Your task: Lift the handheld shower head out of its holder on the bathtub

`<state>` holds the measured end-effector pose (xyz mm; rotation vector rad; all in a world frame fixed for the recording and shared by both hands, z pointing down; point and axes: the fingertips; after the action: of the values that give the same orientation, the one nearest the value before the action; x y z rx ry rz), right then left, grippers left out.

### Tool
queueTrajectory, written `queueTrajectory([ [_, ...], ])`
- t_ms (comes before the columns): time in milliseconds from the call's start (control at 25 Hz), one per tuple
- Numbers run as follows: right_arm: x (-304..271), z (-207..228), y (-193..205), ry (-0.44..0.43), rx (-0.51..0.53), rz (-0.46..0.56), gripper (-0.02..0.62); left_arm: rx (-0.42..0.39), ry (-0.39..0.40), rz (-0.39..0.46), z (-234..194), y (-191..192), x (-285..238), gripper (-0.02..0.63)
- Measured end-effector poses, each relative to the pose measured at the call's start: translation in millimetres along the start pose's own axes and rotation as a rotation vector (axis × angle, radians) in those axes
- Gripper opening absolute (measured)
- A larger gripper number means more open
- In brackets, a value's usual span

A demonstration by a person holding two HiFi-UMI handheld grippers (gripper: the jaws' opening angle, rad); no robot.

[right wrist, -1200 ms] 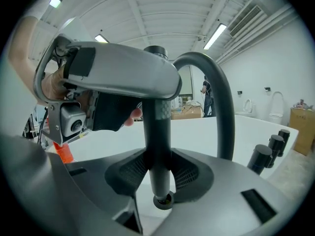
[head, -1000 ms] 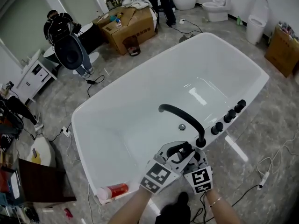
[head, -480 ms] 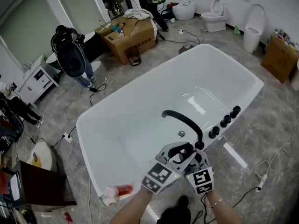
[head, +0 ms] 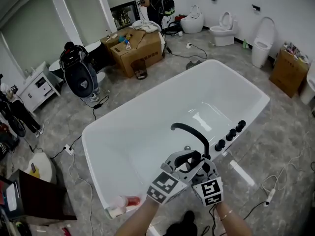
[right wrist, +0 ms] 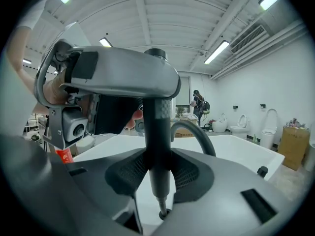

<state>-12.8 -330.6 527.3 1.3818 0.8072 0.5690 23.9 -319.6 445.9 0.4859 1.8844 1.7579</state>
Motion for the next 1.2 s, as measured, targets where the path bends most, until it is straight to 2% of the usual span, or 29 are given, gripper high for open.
queueTrajectory([
  [320, 24.3, -16.2, -47.4, 0.018, 0.029, 0.028, 0.140, -0.023, 0.010, 0.050, 19.1, -49.1, 25.5, 0.158],
  [1200, 100.1, -49.5, -157.6, 0.056, 0.024, 0.146, 0.140, -0.084, 0.063, 0.162, 87.8, -163.6, 73.1, 0.158],
])
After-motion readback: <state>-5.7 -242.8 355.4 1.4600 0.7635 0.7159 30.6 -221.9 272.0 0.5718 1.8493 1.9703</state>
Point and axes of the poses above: the fingertips, and each gripper's own axes: x backward along the fingers, z to its right, y out of its underside, and after that the axes turned 7 degrees about z, right-handed
